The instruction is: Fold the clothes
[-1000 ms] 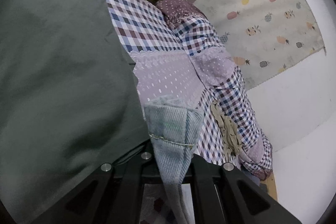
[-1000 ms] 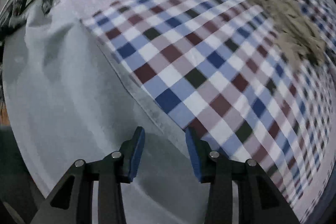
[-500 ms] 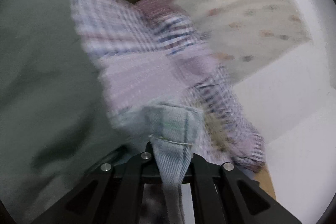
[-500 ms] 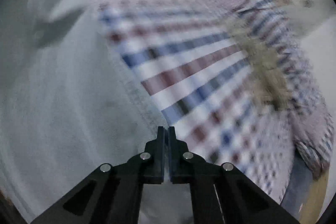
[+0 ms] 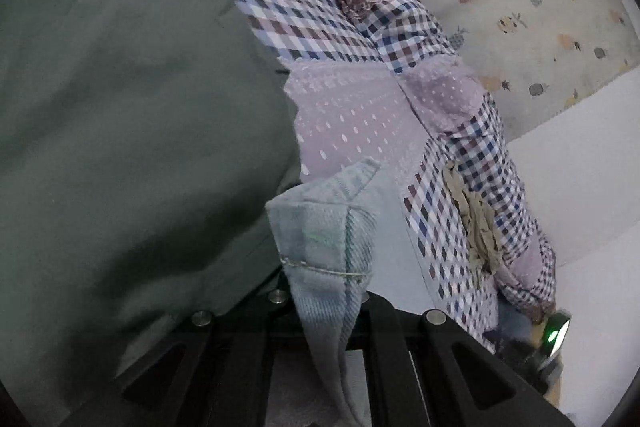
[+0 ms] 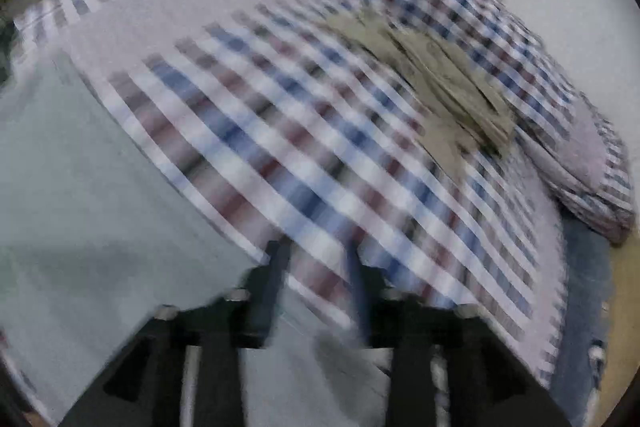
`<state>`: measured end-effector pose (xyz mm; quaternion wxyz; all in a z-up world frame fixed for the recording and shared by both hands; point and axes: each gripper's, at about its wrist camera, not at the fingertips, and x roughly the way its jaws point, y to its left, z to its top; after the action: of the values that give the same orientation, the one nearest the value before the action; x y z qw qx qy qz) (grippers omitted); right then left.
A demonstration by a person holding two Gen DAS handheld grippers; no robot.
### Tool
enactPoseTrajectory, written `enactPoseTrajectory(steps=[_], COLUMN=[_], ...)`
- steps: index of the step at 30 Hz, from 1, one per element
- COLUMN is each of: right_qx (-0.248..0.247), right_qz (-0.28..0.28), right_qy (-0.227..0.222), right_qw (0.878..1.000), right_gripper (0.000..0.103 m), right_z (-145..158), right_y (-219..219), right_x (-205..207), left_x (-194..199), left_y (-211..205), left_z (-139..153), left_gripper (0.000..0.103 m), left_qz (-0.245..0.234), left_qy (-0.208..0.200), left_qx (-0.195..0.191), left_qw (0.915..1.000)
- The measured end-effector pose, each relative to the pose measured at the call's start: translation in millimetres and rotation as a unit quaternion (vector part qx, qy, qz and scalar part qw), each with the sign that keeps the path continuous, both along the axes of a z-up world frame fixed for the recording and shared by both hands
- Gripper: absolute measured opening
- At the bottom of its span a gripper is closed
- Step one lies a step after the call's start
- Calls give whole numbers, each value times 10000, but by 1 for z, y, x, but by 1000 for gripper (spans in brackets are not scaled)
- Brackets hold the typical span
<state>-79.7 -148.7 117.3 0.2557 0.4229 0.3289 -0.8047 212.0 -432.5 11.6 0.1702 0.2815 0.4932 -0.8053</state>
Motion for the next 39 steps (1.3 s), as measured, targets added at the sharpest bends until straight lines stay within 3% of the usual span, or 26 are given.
enactPoseTrajectory(steps=[5, 9, 13, 17, 19, 23, 24, 25, 27, 28, 30, 32, 34, 36, 37, 38, 39], right_qx=[-926, -1056, -1107, -1427, -1463, -1666, -1745, -1817, -1794, -1783, -1976, -2506, -2835, -2677, -2165, -1660, -1234], right_qz=[1050, 1670, 1935, 1886, 1799, 1746, 1778, 1899, 2174, 2311, 2491, 2498, 2380, 2123, 1906, 1688, 1508], right_qy=[-843, -1242, -1649, -2273, -2517, -3052, -3103, -3098, -2686, -2442, -1833, -1254, -742, -572, -772, -943, -979], right_qw=[9866, 9724, 9608, 9447, 9396, 9212, 9174, 9138, 9211, 9248, 9302, 9268, 9260, 9381, 9544, 9670, 9759], right_gripper=[50, 51, 51, 53, 60, 64, 60, 43, 18, 13, 12, 13, 17, 24, 35, 34, 34], right_z=[3, -17, -34, -43, -52, -67, -67, -66, -53, -45, -20, 10, 25, 18, 1, -16, -31], right_y=[-100, -164, -214, -238, -247, -243, -241, -239, -236, -233, -223, -207, -197, -202, -214, -226, -235], right_x=[20, 32, 50, 37, 26, 8, 6, 8, 16, 23, 34, 41, 46, 44, 37, 31, 28], left_x=[-3, -1, -3, -9, -13, -17, -18, -18, -18, -17, -15, -8, -4, -9, -14, -19, -20], left_y=[-3, -7, -12, -17, -18, -21, -21, -22, -22, -21, -17, -6, 1, -4, -10, -17, -21], left_z=[-4, -6, -10, -11, -12, -14, -15, -15, -14, -10, 1, 30, 44, 33, 17, -4, -18], left_gripper=[1, 1, 1, 1, 1, 1, 1, 1, 1, 1, 1, 1, 1, 1, 1, 1, 1], left_qz=[30, 0, -24, -38, -46, -68, -84, -106, -146, -162, -202, -269, -254, -217, -168, -113, -84], left_qy=[-18, 8, 91, 125, 128, 117, 123, 128, 173, 239, 459, 1021, 1232, 947, 538, 31, -196], left_qx=[98, 133, 217, 229, 244, 278, 280, 276, 217, 125, -174, -879, -1163, -986, -733, -429, -214], left_qw=[9999, 9999, 9997, 9997, 9996, 9995, 9995, 9995, 9995, 9995, 9986, 9905, 9852, 9904, 9957, 9990, 9995])
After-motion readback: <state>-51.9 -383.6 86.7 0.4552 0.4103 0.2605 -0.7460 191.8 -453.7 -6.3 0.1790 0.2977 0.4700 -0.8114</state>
